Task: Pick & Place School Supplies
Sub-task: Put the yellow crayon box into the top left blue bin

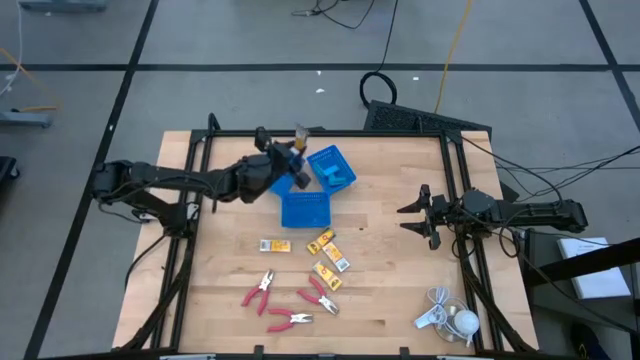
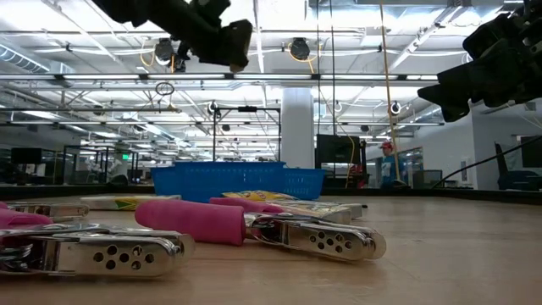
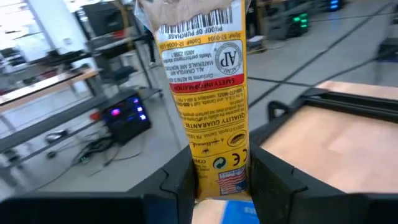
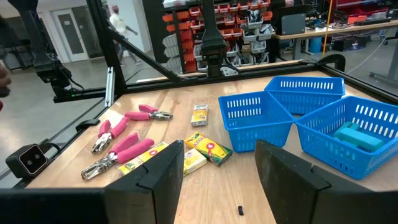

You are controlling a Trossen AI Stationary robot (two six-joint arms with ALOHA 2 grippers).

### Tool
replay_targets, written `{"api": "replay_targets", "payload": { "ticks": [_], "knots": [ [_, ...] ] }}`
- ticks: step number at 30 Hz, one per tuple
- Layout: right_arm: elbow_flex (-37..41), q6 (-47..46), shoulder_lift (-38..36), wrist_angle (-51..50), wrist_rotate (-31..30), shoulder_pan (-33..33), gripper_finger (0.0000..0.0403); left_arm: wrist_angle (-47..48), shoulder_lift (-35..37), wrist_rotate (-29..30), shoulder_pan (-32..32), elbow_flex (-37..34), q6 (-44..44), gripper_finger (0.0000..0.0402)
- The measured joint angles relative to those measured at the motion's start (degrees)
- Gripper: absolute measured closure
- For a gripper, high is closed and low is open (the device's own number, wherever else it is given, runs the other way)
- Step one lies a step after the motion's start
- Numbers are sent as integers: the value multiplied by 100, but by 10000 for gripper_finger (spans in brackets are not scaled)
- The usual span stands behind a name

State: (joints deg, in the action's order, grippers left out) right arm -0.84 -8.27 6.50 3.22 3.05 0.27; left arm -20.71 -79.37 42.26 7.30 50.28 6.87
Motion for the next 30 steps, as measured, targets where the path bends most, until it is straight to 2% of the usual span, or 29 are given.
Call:
{"api": "replay_targets", "payload": {
  "ticks": [6, 14, 22, 30],
  "knots": [
    [0, 0, -1, 0, -2, -1, 212, 329, 0, 4, 449, 0, -330, 273],
    [0, 0, -1, 0, 0, -2, 212, 1504, 0, -52, 1037, 0, -1290, 273],
    [1, 0, -1, 0, -2, -2, 215, 2716, 0, -1036, 1497, 0, -2337, 273],
    [2, 0, -2, 0, -2, 0, 211, 3443, -17, -1672, 1646, 0, -3077, 273]
  ]
}}
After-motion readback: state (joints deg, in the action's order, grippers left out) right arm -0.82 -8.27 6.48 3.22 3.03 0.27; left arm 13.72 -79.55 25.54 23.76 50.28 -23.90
